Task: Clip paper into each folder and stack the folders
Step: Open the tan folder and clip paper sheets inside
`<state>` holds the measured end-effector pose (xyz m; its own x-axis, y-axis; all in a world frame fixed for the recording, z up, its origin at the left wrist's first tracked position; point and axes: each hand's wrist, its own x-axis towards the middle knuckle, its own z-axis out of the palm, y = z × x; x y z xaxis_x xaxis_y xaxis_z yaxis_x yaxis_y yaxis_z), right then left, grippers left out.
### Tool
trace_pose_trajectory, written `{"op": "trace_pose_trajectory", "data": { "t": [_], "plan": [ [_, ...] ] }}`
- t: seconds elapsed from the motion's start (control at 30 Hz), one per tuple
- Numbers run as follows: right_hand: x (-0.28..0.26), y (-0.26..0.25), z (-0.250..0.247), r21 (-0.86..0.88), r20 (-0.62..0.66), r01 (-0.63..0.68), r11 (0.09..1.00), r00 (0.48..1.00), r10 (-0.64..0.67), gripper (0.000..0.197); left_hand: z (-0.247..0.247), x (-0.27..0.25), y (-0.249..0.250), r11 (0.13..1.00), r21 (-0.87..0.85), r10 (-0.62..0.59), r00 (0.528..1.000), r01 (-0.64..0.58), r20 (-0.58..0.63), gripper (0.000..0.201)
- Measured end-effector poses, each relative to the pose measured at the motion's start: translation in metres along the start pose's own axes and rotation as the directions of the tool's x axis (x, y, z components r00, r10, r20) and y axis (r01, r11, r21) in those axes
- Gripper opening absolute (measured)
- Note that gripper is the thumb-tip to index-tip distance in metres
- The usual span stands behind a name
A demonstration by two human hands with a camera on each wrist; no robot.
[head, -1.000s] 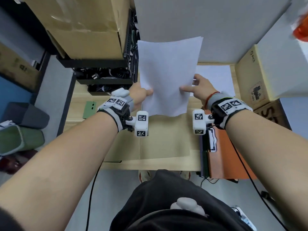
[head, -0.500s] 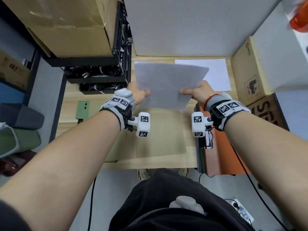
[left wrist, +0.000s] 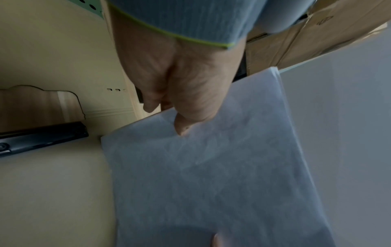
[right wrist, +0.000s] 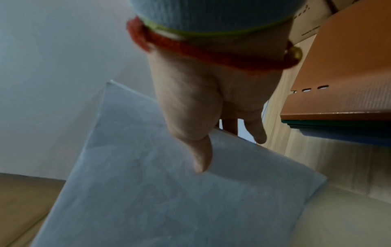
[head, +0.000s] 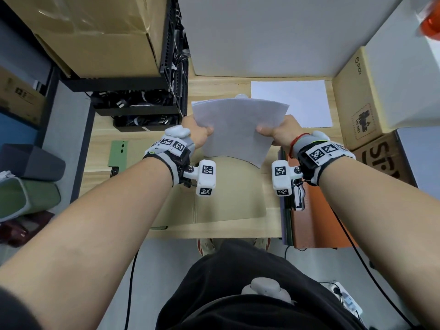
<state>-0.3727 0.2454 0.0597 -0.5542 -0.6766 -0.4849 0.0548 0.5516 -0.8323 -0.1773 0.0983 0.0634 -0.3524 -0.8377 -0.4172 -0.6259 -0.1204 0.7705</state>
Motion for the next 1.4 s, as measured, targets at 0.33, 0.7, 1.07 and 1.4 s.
{"op": "trace_pose_trajectory", "data": {
  "t": [0.33,0.7,1.07,1.4],
  "plan": [
    [0.001,-0.003,0.001,-0.369,-0.070,-0.125,0.921,0.992,0.106,0.033,-0.003,-0.005,-0.001,0.984,0.179,-0.018,0.998,0.008,0.052,0.032],
    [-0.012,-0.002,0.001,-0.546,-0.079,-0.154,0.824,0.988,0.133,0.026,0.004,-0.008,-0.013,0.971,0.241,-0.030,0.990,-0.003,0.135,0.033],
    [-0.013,-0.008,0.008,-0.351,-0.054,-0.115,0.930,0.993,0.102,0.016,0.009,-0.016,-0.011,0.988,0.133,0.070,0.992,-0.084,0.105,0.032],
    [-0.021,0.025,0.027,0.040,0.132,-0.377,0.925,0.920,0.369,0.033,0.018,0.004,-0.049,0.975,0.208,-0.108,0.988,0.084,0.109,0.038]
  ]
}}
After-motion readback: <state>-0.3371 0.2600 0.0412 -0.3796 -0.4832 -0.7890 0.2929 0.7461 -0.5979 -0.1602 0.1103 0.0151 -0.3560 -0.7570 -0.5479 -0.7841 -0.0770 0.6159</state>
